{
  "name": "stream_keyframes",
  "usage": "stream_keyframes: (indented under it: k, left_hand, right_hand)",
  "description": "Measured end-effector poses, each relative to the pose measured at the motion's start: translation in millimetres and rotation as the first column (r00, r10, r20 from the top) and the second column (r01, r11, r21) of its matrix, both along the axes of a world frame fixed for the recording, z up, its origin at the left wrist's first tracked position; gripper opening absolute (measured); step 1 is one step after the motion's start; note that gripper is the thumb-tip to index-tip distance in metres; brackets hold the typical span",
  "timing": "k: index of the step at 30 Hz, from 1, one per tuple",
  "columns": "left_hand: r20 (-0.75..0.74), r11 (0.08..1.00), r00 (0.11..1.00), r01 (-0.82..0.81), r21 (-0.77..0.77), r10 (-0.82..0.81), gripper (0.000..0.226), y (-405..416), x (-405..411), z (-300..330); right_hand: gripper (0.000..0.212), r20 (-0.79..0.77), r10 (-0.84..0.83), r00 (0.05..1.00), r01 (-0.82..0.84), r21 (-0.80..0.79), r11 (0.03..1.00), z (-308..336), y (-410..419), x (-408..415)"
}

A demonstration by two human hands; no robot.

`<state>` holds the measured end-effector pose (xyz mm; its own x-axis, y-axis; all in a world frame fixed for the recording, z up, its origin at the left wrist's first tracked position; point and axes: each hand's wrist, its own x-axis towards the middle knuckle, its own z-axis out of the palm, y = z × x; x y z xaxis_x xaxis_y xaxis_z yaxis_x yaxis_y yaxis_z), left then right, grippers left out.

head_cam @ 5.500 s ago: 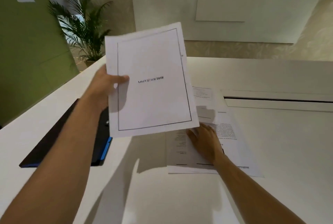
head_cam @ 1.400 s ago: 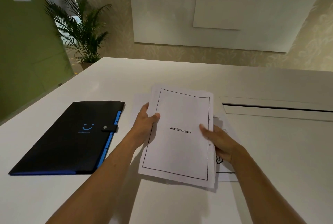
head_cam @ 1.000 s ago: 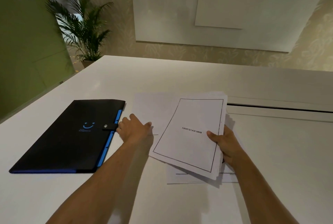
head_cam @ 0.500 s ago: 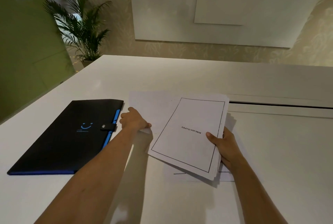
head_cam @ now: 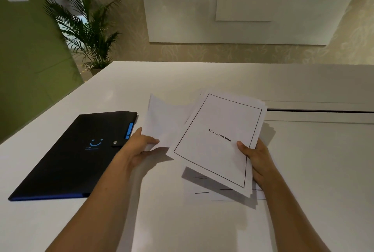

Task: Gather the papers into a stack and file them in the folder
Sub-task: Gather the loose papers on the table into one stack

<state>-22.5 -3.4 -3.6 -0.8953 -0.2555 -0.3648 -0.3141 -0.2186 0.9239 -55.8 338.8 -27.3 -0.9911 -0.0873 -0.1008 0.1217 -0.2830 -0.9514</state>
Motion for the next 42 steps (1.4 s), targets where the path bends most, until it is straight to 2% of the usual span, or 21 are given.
stream_keyframes:
  k: [4, 8, 11, 15, 17, 20, 24, 26, 29, 30, 32, 35, 36, 39, 42]
  left_hand:
    - [-0.139, 0.994, 0.989, 0.059, 0.091, -0.046, 0.055, 13, 22, -3]
    - [-0.205, 0.983, 0.963, 0.164, -0.083, -0.178, 0.061, 34, 36, 2]
    - [-0.224, 0.961, 0.94, 0.223, -0.166, -0.257, 0.067, 42, 40, -1]
    - [-0.27, 0.943, 0.91, 0.333, 0.021, -0.315, 0.057, 47, 41, -10]
    - [-0.29, 0.916, 0.899, 0.378, 0.133, -0.328, 0.073, 51, 44, -9]
    - [-0.296, 0.92, 0.901, 0.368, 0.134, -0.317, 0.094, 52, 45, -11]
    - [-0.326, 0.909, 0.875, 0.406, 0.09, -0.359, 0.089, 51, 45, -8]
    - [-0.303, 0.908, 0.871, 0.418, 0.041, -0.387, 0.08, 51, 46, -5]
    - [-0.137, 0.953, 0.946, 0.301, 0.042, -0.293, 0.049, 47, 42, -1]
    - [-0.065, 0.969, 0.968, 0.244, 0.035, -0.241, 0.049, 45, 40, 1]
    - [-0.011, 0.98, 0.982, 0.189, -0.068, -0.19, 0.067, 41, 37, 8]
    - [-0.126, 0.961, 0.963, 0.216, -0.173, -0.239, 0.092, 39, 30, 21]
    - [-0.192, 0.959, 0.949, 0.216, -0.184, -0.25, 0.087, 40, 29, 27]
    - [-0.359, 0.975, 0.916, 0.116, -0.191, -0.179, 0.048, 46, 21, 46]
    - [-0.506, 0.979, 0.859, -0.032, -0.203, -0.077, 0.032, 57, 16, 62]
  right_hand:
    - [0.034, 0.024, 0.033, 0.999, -0.032, -0.058, 0.998, 7, -5, 1]
    - [0.025, 0.04, 0.008, 0.999, -0.006, -0.051, 0.999, 12, -10, 3]
    - [0.031, 0.005, 0.007, 1.0, -0.008, 0.034, 0.999, 11, -15, 5]
    - [0.036, -0.078, 0.028, 0.997, -0.016, 0.146, 0.989, 15, -21, 8]
    - [0.035, -0.098, 0.046, 0.994, -0.03, 0.166, 0.986, 17, -21, 9]
    - [0.036, -0.091, 0.054, 0.994, -0.038, 0.166, 0.985, 19, -20, 9]
    - [0.035, -0.077, 0.064, 0.995, -0.052, 0.146, 0.988, 21, -20, 9]
    - [0.034, -0.107, 0.044, 0.993, -0.025, 0.175, 0.984, 20, -21, 9]
    - [0.038, -0.208, 0.005, 0.978, 0.049, 0.256, 0.965, 21, -22, 9]
    - [0.039, -0.233, -0.004, 0.972, 0.071, 0.279, 0.958, 22, -21, 9]
    - [0.039, -0.281, -0.022, 0.96, 0.11, 0.301, 0.947, 26, -20, 9]
    - [0.053, -0.345, -0.007, 0.939, 0.106, 0.27, 0.957, 37, -21, 10]
    - [0.062, -0.381, 0.016, 0.924, 0.097, 0.276, 0.956, 43, -23, 11]
    - [0.083, -0.498, 0.068, 0.864, 0.126, 0.346, 0.93, 65, -29, 13]
    - [0.072, -0.573, 0.055, 0.817, 0.195, 0.365, 0.91, 83, -36, 9]
